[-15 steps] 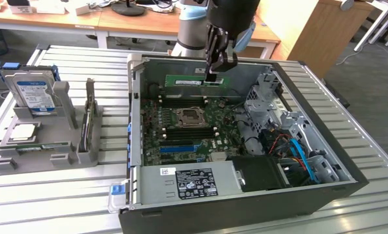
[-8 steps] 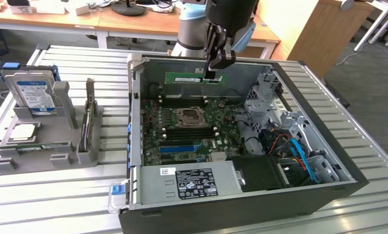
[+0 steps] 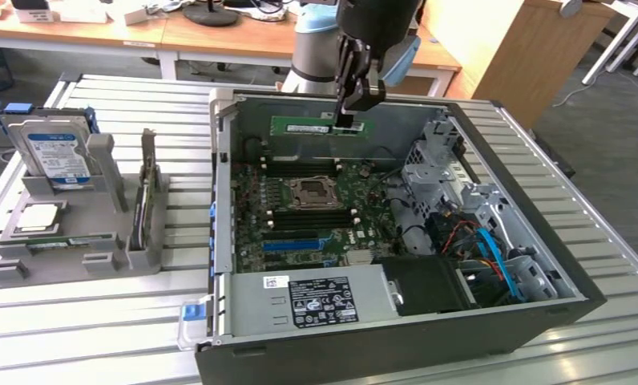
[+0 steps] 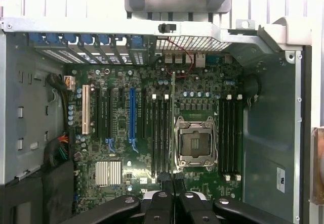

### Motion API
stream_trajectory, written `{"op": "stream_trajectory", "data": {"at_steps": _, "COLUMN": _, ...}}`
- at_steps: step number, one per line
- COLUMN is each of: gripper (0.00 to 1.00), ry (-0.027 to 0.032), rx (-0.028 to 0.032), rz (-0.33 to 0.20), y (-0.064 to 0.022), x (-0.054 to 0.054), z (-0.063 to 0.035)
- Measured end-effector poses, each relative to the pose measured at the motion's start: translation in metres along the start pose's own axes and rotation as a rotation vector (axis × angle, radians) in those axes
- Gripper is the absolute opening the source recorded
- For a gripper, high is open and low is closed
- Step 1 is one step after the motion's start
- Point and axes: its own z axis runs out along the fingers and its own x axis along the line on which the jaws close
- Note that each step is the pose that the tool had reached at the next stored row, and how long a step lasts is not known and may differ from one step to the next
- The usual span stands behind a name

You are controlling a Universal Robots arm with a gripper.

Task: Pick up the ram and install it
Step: 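Pick up the ram and move it above insertion slot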

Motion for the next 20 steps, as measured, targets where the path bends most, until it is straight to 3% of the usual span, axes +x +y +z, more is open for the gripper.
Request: {"op": "stream_trajectory", "data": {"at_steps": 20, "gripper": 0.12, "ry": 0.0001, "rx": 0.0001, "rz": 0.000, "y": -0.0003, "x": 0.001, "z": 0.0223}}
